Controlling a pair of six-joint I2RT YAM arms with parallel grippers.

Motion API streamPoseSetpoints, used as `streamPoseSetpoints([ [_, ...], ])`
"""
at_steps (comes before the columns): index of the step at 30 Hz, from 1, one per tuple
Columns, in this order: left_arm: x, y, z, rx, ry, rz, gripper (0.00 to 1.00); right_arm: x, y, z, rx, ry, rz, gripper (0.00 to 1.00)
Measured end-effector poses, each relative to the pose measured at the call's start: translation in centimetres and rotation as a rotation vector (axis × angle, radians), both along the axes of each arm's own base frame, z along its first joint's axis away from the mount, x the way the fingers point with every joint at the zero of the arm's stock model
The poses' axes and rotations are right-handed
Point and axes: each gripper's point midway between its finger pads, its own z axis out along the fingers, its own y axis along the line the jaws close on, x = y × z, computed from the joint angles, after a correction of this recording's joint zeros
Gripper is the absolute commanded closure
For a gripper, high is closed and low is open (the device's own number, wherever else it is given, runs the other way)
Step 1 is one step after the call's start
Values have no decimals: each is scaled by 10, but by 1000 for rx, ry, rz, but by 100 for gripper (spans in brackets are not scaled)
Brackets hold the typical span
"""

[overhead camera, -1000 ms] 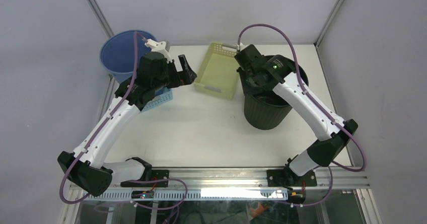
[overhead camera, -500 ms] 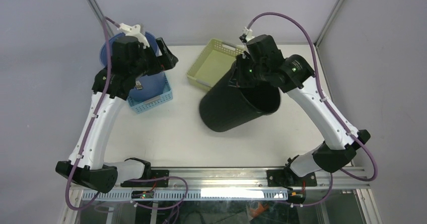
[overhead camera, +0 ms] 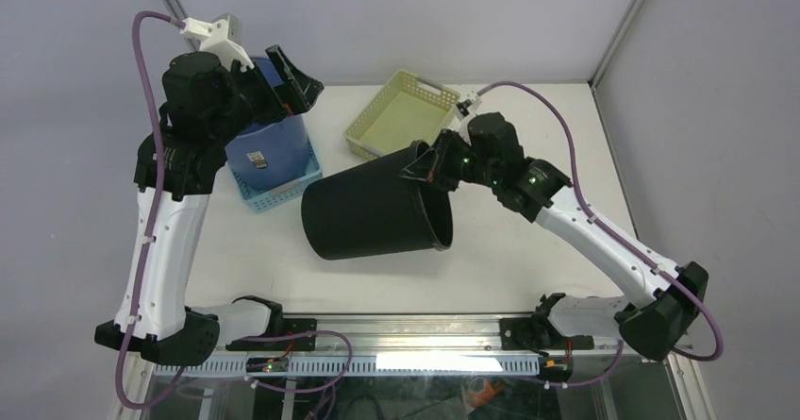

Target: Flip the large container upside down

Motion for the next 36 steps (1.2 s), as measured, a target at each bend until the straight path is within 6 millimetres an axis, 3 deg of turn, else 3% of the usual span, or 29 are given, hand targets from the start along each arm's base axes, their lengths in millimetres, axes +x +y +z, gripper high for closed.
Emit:
streamPoseSetpoints([
  [6, 6, -7, -34, 15, 86, -28, 1, -16, -14, -26, 94, 68, -59, 99],
  [8, 6, -10, -45, 18, 112, -43, 1, -21, -21, -29, 106, 75, -72, 84],
  [12, 5, -15, -79, 26, 184, -71, 1, -25, -37, -41, 60, 75, -114, 66],
  [17, -9, -19, -151, 41, 356, -104, 1, -31, -66, -71, -90, 86, -174, 47],
  [20, -19, -20, -178, 39, 430, -118, 1, -33, -80, -85, -177, 89, -192, 45],
  [22, -25, -22, -186, 30, 454, -130, 1, -34, -87, -89, -225, 91, -199, 45],
  [31, -41, -22, -184, 9, 444, -152, 1, -25, -107, -73, -412, 62, -218, 52],
  [36, -50, -14, -211, 14, 536, -93, 1, -23, -109, -67, -481, 76, -206, 57],
])
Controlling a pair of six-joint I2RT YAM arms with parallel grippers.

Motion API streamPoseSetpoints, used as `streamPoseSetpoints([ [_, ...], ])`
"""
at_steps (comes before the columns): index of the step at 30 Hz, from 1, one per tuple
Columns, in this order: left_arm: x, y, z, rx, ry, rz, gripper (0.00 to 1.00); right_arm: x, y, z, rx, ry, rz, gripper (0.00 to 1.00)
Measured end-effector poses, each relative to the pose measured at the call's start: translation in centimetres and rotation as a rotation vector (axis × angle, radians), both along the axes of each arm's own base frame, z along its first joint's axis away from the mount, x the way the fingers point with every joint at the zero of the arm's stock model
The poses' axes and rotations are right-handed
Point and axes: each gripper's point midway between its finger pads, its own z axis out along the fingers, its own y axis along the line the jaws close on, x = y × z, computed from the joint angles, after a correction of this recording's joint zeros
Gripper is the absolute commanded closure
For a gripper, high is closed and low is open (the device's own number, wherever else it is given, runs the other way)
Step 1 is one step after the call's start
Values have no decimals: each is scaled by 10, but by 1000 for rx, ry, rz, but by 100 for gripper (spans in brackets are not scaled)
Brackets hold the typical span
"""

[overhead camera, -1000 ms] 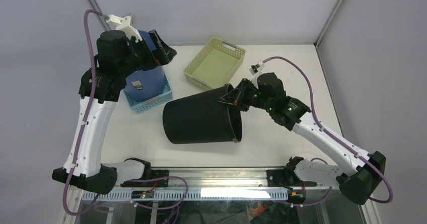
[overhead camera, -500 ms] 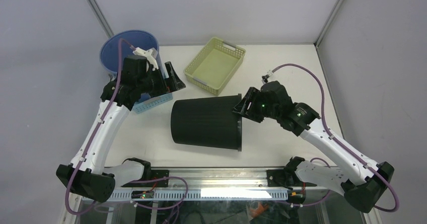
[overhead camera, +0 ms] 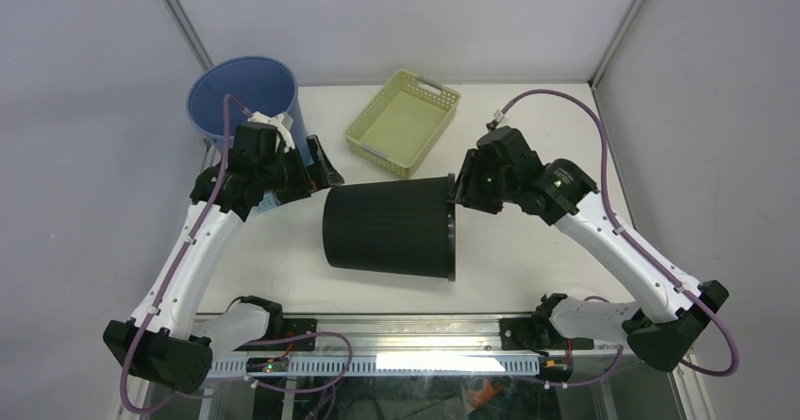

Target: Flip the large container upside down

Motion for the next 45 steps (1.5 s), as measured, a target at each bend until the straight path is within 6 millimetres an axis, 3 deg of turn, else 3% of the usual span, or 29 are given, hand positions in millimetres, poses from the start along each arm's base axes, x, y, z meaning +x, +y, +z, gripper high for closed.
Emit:
streamPoseSetpoints([
  [7, -19, 1, -53, -8, 172, 38, 1, -1, -5, 3, -55, 10, 8, 62],
  [20, -21, -19, -62, -118, 213, 1, 1, 2, 0, 2, -51, 6, 22, 71],
  [26, -17, -34, -46, -209, 182, -37, 1, 3, 1, 1, -47, 4, 19, 74],
  [36, -14, -39, -34, -262, 171, -53, 1, 7, -2, -1, -22, -22, -19, 74],
  [39, -12, -44, -22, -286, 155, -77, 1, 8, -6, -10, -35, -11, -44, 74],
  [45, -3, -52, 6, -316, 104, -129, 1, 12, -17, -10, 21, -34, -104, 75],
])
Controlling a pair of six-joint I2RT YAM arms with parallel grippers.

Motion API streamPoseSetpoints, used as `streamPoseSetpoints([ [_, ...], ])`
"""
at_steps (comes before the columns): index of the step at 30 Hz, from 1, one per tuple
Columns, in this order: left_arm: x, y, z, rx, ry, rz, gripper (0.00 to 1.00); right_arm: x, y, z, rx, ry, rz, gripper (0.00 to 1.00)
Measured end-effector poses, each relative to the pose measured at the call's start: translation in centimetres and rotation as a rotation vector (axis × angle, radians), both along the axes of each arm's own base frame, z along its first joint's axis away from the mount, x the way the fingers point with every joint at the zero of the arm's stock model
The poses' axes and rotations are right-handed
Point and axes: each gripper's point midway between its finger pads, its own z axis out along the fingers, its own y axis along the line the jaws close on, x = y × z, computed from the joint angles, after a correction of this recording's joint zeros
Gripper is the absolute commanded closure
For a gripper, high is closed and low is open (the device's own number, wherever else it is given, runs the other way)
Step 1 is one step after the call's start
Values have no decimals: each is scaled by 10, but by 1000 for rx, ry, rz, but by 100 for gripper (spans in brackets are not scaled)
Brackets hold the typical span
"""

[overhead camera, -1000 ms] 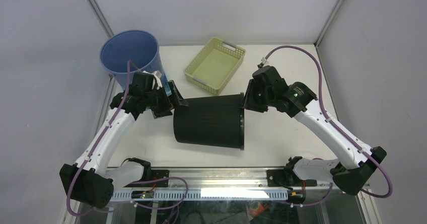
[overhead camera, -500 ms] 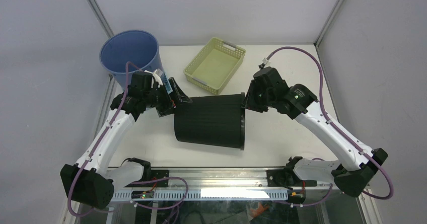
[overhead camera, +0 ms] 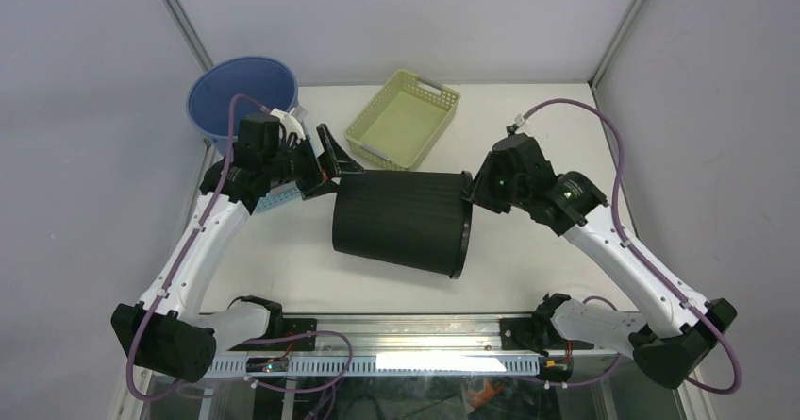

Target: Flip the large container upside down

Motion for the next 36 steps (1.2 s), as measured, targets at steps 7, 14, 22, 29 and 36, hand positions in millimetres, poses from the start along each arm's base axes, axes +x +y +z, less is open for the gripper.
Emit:
streamPoseSetpoints([
  [7, 4, -11, 34, -66, -87, -66, 1, 7, -14, -6, 119, -19, -67, 82],
  [14, 3, -16, 42, -94, -122, -99, 1, 8, -17, -14, 243, -49, -103, 83],
  [22, 4, -19, 49, -116, -155, -119, 1, 12, -21, -18, 298, -83, -136, 85],
  [29, 6, -25, 65, -165, -207, -149, 1, 12, -24, -19, 318, -86, -157, 84],
  [36, 6, -31, 80, -208, -252, -178, 1, 11, -29, -21, 318, -94, -172, 84],
])
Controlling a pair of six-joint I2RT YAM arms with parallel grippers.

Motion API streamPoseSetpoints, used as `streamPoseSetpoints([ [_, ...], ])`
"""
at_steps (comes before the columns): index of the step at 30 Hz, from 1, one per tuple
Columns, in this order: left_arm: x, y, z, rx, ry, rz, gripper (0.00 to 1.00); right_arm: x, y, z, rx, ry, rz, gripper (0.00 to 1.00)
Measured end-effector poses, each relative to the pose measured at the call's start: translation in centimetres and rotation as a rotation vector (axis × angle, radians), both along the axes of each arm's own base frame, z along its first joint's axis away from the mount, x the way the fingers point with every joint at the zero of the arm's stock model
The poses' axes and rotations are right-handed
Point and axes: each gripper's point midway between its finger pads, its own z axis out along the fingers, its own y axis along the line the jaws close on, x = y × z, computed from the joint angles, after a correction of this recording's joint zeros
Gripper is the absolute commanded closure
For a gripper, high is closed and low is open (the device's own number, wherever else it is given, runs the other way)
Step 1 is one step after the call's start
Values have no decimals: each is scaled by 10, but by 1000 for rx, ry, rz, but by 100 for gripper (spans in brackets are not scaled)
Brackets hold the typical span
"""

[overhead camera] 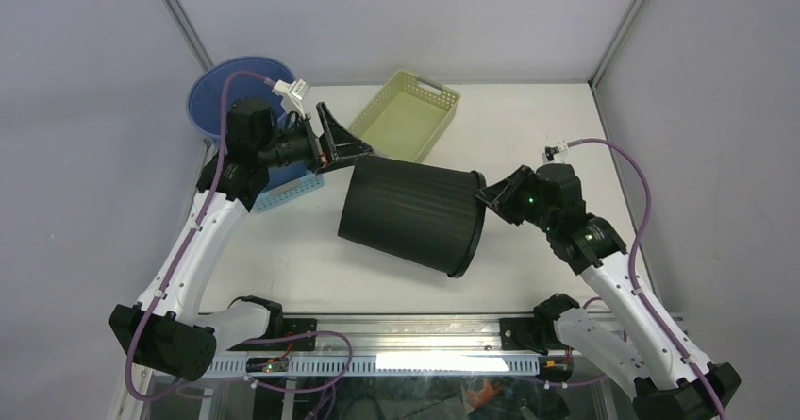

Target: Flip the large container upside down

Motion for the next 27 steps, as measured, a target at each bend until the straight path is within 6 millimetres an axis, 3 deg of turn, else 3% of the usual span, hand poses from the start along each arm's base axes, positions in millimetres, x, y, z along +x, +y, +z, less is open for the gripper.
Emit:
streamPoseSetpoints([
  [9, 1, -1, 5, -10, -10, 1, 1, 2, -19, -10, 1, -19, -72, 84],
  [17, 2, -1, 26, -25, -65, 1, 1, 7, -30, -15, 11, -46, -138, 84],
  [27, 2, -1, 27, -26, -70, 1, 1, 4, -39, -23, 38, -69, -192, 79],
])
